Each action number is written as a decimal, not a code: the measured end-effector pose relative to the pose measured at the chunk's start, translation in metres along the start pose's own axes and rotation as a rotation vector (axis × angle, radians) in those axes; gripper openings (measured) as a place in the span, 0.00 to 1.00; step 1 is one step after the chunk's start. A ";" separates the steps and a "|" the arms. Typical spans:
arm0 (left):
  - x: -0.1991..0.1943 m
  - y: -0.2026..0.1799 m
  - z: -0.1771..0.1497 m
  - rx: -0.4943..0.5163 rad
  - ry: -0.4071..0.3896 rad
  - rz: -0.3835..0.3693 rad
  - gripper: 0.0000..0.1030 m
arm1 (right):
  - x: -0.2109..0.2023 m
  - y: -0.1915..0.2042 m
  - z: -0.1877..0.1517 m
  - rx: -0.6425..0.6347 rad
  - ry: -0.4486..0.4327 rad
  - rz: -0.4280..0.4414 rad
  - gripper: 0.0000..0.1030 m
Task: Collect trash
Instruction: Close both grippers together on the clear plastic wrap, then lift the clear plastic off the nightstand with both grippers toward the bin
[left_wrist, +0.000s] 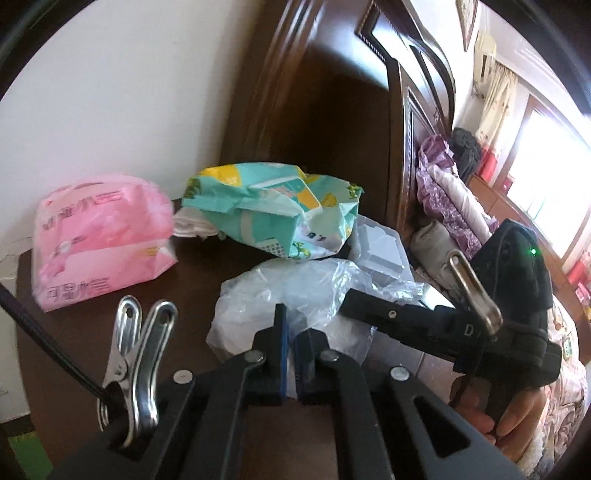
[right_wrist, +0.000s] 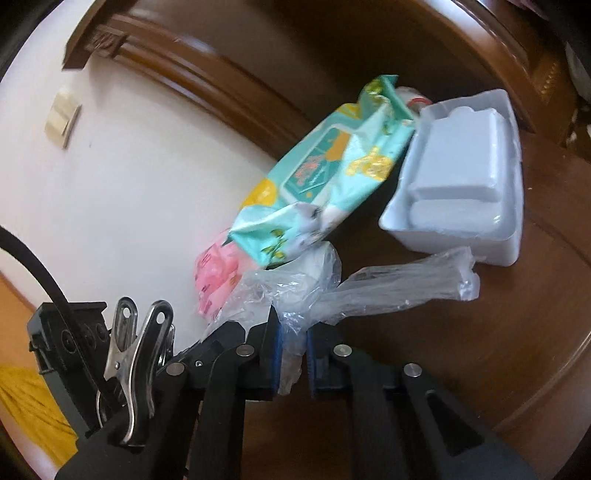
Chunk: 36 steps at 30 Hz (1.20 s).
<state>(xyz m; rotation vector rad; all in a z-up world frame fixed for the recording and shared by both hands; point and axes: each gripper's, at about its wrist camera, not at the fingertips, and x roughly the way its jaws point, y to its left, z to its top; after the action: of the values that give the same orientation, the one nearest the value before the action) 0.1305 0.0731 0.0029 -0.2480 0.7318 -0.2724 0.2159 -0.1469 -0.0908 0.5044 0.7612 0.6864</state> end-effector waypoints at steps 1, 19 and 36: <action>-0.006 0.001 -0.001 -0.007 -0.015 0.003 0.02 | 0.001 0.005 -0.004 -0.010 0.001 0.001 0.11; -0.091 -0.054 -0.029 0.056 -0.344 0.052 0.02 | -0.042 0.073 -0.023 -0.341 -0.125 0.051 0.11; -0.088 -0.083 -0.032 0.082 -0.328 -0.008 0.02 | -0.106 0.059 -0.035 -0.413 -0.202 -0.013 0.11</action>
<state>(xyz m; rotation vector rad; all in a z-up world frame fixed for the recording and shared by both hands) 0.0327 0.0203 0.0611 -0.2110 0.3942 -0.2608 0.1110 -0.1767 -0.0274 0.1865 0.4167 0.7447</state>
